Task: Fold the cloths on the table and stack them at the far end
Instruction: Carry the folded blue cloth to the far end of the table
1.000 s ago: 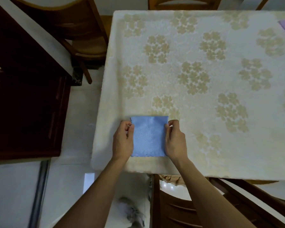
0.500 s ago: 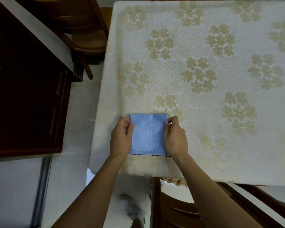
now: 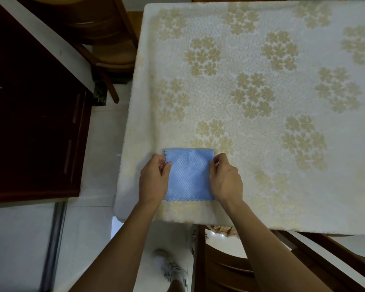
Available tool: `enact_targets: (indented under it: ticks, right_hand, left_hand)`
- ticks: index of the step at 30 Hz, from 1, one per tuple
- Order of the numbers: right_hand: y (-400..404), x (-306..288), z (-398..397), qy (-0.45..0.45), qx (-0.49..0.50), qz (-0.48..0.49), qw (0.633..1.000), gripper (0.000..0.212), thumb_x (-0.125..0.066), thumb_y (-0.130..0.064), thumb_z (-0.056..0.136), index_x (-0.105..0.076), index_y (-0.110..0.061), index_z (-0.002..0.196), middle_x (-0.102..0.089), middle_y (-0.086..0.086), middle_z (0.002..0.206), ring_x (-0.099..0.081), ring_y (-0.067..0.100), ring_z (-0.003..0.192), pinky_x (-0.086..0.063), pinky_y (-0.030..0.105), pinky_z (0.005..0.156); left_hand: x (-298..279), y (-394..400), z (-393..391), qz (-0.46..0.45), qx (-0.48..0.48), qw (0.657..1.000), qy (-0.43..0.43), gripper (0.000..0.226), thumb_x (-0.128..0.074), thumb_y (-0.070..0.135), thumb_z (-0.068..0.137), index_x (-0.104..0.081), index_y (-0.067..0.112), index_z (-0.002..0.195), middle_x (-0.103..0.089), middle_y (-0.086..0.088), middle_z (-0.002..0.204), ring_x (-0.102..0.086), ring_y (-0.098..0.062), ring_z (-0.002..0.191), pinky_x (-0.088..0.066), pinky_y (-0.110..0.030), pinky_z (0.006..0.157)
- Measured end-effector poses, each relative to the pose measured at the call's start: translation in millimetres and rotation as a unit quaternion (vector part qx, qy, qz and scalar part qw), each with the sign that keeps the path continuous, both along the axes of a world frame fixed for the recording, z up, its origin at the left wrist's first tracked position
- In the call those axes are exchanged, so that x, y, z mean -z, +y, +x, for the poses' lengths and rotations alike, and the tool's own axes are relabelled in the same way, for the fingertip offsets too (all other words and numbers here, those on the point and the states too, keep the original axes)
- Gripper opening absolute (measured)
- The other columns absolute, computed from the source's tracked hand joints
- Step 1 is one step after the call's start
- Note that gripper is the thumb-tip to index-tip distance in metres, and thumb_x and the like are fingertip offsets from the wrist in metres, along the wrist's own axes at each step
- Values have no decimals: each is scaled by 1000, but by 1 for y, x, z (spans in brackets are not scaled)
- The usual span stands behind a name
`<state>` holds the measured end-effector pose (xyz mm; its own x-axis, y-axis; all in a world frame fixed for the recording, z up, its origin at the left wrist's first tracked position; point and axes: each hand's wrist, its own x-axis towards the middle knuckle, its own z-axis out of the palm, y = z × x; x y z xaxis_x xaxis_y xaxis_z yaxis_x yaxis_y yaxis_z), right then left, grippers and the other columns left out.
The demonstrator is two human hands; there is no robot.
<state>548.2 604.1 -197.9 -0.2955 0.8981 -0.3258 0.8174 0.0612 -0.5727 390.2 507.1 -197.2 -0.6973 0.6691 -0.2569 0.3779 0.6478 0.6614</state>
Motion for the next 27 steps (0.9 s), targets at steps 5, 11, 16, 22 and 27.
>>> enact_targets:
  ticks: [5, 11, 16, 22, 27]
  right_hand:
    - [-5, -2, 4, -24, 11, 10, 1000, 19, -45, -35, 101, -48, -17, 105, -59, 1, 77, -58, 25, 66, -50, 37, 59]
    - [-7, -3, 16, -27, 49, 14, 998, 23, -47, -39, 100, -48, -17, 108, -59, 2, 78, -58, 25, 68, -45, 34, 58]
    - [-9, -5, 21, -22, 50, 7, 999, 23, -48, -39, 99, -48, -17, 107, -61, 3, 77, -60, 26, 67, -52, 39, 61]
    - [-16, -29, 28, -7, 8, 43, 999, 27, -51, -34, 98, -54, -14, 115, -63, 6, 98, -58, 26, 84, -50, 37, 66]
    - [-25, -69, 25, -27, -65, 134, 989, 55, -43, -46, 93, -60, -11, 131, -63, 14, 123, -58, 35, 106, -51, 44, 81]
  left_hand:
    - [2, -6, 3, -39, -9, 999, 32, 19, -59, 38, 96, -53, 21, 99, -58, 7, 87, -56, -11, 77, -39, -22, 63]
    - [-9, -16, 2, -51, -56, 995, 59, 25, -52, 40, 98, -52, 16, 106, -57, -1, 104, -54, -17, 85, -40, -32, 72]
    - [-20, -23, 1, -63, -41, 995, 70, 17, -51, 35, 99, -50, 18, 102, -55, 0, 96, -56, -22, 83, -43, -34, 70]
    - [-46, -37, 2, -57, 34, 990, 122, 17, -51, 31, 97, -56, 16, 102, -58, 0, 98, -57, -25, 89, -44, -35, 68]
    - [-78, -40, 5, 4, 137, 961, 239, 49, -37, 44, 91, -66, 11, 114, -66, -7, 109, -62, -32, 99, -54, -44, 78]
